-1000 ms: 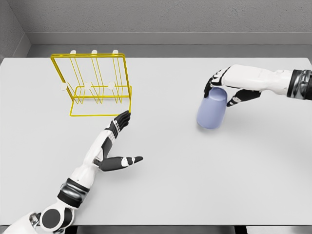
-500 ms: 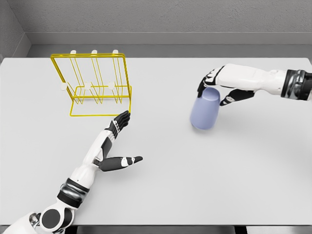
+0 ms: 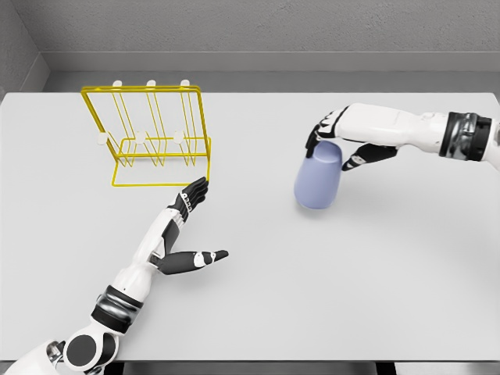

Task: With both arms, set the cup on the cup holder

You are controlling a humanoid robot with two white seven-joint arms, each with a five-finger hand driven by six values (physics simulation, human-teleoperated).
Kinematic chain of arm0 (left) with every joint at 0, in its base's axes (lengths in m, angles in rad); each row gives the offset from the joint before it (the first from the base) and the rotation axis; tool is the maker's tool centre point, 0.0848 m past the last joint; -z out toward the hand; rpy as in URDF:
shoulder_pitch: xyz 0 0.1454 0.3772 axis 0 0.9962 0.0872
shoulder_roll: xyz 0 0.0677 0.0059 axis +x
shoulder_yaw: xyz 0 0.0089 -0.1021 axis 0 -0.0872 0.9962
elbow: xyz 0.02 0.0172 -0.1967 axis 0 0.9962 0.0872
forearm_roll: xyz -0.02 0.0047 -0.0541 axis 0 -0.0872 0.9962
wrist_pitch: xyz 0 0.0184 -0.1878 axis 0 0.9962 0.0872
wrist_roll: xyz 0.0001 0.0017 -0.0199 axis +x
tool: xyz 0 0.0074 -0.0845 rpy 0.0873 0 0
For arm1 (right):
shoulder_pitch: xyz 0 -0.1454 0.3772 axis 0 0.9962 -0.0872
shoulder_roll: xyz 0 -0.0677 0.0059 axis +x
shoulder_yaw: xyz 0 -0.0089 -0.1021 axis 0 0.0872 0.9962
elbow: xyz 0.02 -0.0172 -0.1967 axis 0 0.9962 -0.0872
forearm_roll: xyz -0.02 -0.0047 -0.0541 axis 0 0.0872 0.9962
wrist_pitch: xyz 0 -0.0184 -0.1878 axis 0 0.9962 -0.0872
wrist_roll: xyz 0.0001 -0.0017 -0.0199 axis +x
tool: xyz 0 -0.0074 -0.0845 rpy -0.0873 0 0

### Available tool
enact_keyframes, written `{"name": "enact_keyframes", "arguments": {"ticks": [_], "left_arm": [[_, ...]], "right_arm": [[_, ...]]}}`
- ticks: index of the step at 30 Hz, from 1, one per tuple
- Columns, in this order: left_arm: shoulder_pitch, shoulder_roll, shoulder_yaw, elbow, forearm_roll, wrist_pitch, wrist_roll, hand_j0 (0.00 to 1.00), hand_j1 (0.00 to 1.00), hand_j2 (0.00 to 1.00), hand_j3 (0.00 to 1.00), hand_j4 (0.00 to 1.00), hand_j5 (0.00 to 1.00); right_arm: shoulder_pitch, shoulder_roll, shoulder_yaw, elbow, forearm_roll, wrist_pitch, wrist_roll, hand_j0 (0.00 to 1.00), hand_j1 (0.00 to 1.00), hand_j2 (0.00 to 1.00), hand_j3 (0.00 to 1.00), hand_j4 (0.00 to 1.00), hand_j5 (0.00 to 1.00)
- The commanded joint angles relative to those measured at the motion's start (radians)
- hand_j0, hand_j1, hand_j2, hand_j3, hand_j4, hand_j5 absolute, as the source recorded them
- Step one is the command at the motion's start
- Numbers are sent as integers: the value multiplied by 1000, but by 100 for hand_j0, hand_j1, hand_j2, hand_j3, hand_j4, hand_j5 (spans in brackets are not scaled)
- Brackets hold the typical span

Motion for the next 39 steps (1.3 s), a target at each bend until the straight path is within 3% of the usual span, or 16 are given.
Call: {"name": "enact_keyframes", "arguments": {"ticks": [1, 39], "left_arm": [[0, 0, 3, -1, -4, 0, 0, 100, 100, 100, 100, 100, 100], [6, 0, 4, -1, -4, 2, 0, 100, 100, 100, 100, 100, 100]], "right_arm": [[0, 6, -1, -8, -7, 2, -1, 59, 59, 59, 59, 59, 59], [3, 81, 10, -40, -5, 2, 2, 60, 60, 60, 60, 60, 60]]}}
